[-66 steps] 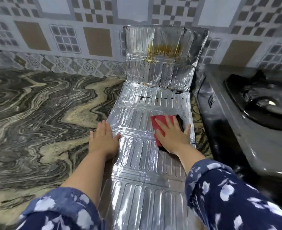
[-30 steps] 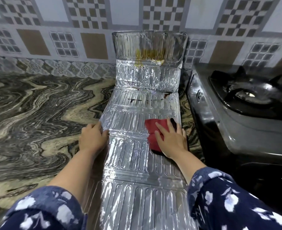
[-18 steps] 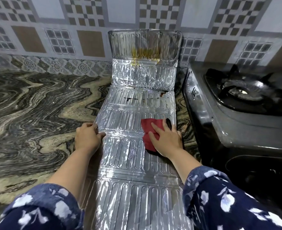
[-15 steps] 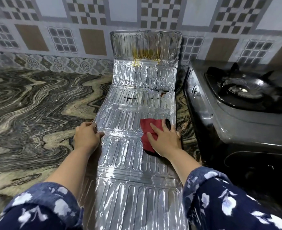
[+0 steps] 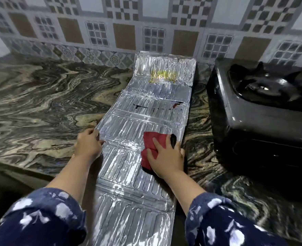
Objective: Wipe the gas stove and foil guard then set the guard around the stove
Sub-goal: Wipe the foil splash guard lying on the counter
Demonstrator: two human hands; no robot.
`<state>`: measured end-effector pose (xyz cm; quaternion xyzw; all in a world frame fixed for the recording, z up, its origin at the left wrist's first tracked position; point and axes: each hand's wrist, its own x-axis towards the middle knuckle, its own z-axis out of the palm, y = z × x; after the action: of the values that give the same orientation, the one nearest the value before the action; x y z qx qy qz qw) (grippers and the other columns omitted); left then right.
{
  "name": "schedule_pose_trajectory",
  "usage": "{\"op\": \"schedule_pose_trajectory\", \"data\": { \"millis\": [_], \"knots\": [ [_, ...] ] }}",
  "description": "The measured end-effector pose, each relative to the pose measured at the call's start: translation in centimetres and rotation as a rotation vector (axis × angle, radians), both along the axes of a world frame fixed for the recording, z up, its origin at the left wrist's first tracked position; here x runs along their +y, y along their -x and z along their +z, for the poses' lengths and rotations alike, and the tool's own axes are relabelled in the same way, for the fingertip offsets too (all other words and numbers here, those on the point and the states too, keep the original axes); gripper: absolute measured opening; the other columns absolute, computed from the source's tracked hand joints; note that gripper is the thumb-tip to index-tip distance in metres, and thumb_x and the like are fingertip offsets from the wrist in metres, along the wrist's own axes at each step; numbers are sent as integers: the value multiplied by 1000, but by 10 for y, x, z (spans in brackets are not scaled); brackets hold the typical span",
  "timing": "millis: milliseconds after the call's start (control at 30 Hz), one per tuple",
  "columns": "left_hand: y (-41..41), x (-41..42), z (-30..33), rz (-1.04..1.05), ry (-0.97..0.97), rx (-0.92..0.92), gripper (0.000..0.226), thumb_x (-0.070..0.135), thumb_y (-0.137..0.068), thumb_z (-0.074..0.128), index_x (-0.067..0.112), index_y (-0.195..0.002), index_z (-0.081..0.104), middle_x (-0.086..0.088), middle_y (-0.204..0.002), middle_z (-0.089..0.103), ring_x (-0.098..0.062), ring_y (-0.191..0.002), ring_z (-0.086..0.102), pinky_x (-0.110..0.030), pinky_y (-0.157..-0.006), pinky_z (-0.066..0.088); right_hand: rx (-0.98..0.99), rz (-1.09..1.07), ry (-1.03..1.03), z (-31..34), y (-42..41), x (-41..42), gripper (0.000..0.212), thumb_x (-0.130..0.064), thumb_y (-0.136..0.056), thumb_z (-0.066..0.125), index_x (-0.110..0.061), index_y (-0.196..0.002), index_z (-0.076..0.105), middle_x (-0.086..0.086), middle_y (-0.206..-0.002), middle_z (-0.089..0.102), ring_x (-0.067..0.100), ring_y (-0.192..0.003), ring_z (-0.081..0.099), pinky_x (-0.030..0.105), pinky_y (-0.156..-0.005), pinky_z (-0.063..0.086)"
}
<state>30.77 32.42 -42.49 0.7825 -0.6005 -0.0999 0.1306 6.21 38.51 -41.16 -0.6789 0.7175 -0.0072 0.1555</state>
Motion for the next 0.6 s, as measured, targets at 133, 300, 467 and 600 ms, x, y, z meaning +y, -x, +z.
{"op": "schedule_pose_trajectory", "data": {
  "millis": [133, 300, 467, 600],
  "knots": [
    [-3, 28, 0, -26, -35, -41, 41, 30, -94, 50, 16, -132, 51, -11, -146, 41, -36, -130, 38, -47, -107, 35, 60, 40, 21, -1, -10, 24, 61, -61, -93, 15, -40, -150, 10, 10, -161, -4, 46, -144, -2, 56, -116, -5],
    [18, 50, -6, -33, -187, -73, 60, 41, -99, 28, 17, -152, 14, -6, -161, 2, -22, -149, 1, -55, -117, 0, 72, 126, 68, -3, -12, 26, 64, -52, -97, 14, -22, -153, 10, 17, -160, -9, 36, -145, -19, 53, -115, -15],
    [36, 48, -5, -39, -143, -99, 62, 42, -98, 29, 17, -152, 10, -5, -161, -5, -21, -149, -6, -59, -114, -3, 30, 201, 12, -5, -15, 13, 65, -49, -99, 11, -16, -153, 2, 13, -160, -9, 33, -146, -17, 54, -117, -9],
    [45, 20, -3, -98, -144, -89, 63, 44, -98, 27, 18, -152, 9, -4, -161, -8, -20, -148, -9, -57, -115, -2, 11, 176, 22, -10, -23, -9, 71, -58, -96, 10, -17, -153, 0, 12, -160, -13, 32, -145, -22, 56, -115, -12]
  ]
}}
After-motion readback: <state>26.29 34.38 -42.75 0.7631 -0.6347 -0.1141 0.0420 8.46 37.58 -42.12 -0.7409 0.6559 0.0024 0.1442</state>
